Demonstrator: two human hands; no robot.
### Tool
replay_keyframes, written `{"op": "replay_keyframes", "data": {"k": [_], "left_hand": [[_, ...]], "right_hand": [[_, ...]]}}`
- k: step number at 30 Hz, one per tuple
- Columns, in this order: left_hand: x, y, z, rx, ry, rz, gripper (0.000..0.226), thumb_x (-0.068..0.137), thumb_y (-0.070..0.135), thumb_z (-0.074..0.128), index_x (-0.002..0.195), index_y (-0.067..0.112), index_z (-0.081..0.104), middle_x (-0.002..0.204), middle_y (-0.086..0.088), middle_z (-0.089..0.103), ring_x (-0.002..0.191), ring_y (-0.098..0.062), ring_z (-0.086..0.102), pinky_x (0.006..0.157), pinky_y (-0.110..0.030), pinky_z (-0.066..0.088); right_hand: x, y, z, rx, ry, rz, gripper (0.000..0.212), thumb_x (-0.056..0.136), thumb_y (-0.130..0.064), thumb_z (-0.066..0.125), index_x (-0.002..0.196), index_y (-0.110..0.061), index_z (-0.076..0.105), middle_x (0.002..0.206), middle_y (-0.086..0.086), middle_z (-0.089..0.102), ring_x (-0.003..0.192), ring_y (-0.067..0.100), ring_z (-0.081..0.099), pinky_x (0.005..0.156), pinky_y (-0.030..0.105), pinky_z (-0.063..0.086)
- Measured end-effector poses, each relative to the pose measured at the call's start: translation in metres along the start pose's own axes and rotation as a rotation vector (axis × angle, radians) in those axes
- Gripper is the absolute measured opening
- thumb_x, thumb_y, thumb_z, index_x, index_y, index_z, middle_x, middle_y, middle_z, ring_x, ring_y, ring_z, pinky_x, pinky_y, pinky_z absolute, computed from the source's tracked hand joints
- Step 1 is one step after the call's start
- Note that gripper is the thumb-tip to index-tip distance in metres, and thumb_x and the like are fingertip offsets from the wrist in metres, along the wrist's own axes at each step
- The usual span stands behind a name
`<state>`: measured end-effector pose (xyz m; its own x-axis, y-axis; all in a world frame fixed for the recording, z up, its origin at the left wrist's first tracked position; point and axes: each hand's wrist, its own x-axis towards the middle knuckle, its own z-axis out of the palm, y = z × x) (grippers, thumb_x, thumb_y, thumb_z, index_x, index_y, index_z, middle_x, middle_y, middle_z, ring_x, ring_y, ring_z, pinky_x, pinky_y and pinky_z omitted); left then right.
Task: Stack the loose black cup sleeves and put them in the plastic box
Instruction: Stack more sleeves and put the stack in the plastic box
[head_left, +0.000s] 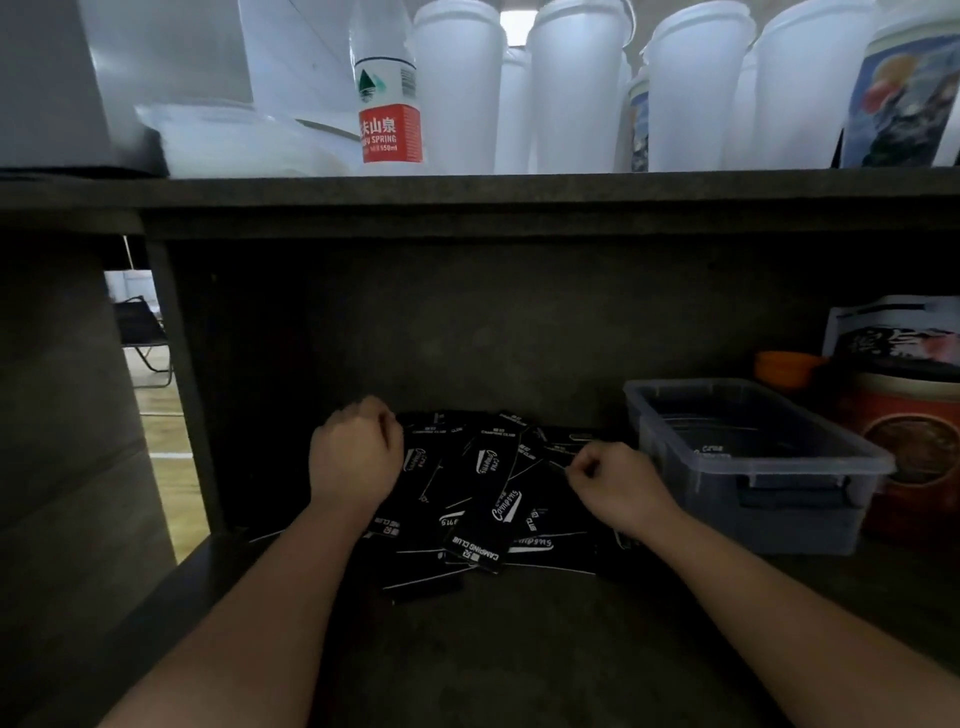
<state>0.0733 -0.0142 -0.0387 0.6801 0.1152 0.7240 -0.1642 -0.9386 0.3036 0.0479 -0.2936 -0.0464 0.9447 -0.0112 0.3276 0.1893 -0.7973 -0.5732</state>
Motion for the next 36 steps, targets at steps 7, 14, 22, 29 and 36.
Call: {"op": "replay_keyframes", "data": {"k": [7, 14, 22, 29, 36], "left_hand": [[0.004, -0.021, 0.002, -0.169, -0.124, -0.012, 0.026, 0.088, 0.048, 0.06, 0.091, 0.024, 0.069, 0.09, 0.005, 0.067, 0.087, -0.015, 0.062, 0.077, -0.03, 0.05], [-0.004, -0.018, -0.008, -0.271, -0.752, -0.014, 0.103, 0.051, 0.08, 0.07, 0.14, 0.049, 0.029, 0.141, 0.017, 0.04, 0.134, -0.01, 0.032, 0.112, -0.038, 0.032], [-0.003, -0.009, -0.017, -0.341, -0.607, 0.009, 0.036, 0.08, 0.025, 0.076, 0.11, 0.04, 0.061, 0.111, 0.009, 0.066, 0.101, -0.003, 0.062, 0.093, -0.021, 0.05], [-0.001, -0.01, -0.02, -0.247, 0.03, -0.066, 0.015, 0.093, 0.018, 0.062, 0.102, 0.021, 0.073, 0.094, 0.008, 0.07, 0.084, -0.004, 0.061, 0.075, -0.016, 0.043], [-0.001, 0.0, -0.017, -0.54, 0.042, -0.018, 0.015, 0.092, 0.016, 0.063, 0.097, 0.027, 0.072, 0.089, 0.019, 0.068, 0.084, 0.005, 0.062, 0.08, -0.011, 0.046]], "right_hand": [[0.005, -0.003, -0.001, 0.079, 0.107, -0.054, 0.015, 0.088, -0.026, 0.061, 0.075, -0.024, 0.066, 0.064, -0.011, 0.063, 0.064, 0.002, 0.059, 0.056, 0.018, 0.042], [0.001, -0.004, 0.002, 0.046, 0.077, -0.083, 0.016, 0.09, -0.028, 0.06, 0.075, -0.022, 0.064, 0.062, -0.006, 0.063, 0.058, 0.006, 0.06, 0.054, 0.02, 0.044], [0.0, -0.006, -0.001, 0.049, 0.086, -0.111, 0.015, 0.09, -0.029, 0.059, 0.077, -0.023, 0.065, 0.065, -0.007, 0.062, 0.062, 0.008, 0.061, 0.056, 0.023, 0.045], [-0.005, -0.012, 0.002, 0.065, 0.091, -0.235, 0.008, 0.091, -0.025, 0.059, 0.097, -0.028, 0.063, 0.08, -0.009, 0.066, 0.07, 0.003, 0.06, 0.062, 0.016, 0.048], [-0.007, -0.013, 0.006, -0.05, 0.024, -0.529, 0.061, 0.094, -0.027, 0.057, 0.148, -0.031, 0.028, 0.15, -0.005, 0.03, 0.136, 0.011, 0.034, 0.112, 0.025, 0.031]]}}
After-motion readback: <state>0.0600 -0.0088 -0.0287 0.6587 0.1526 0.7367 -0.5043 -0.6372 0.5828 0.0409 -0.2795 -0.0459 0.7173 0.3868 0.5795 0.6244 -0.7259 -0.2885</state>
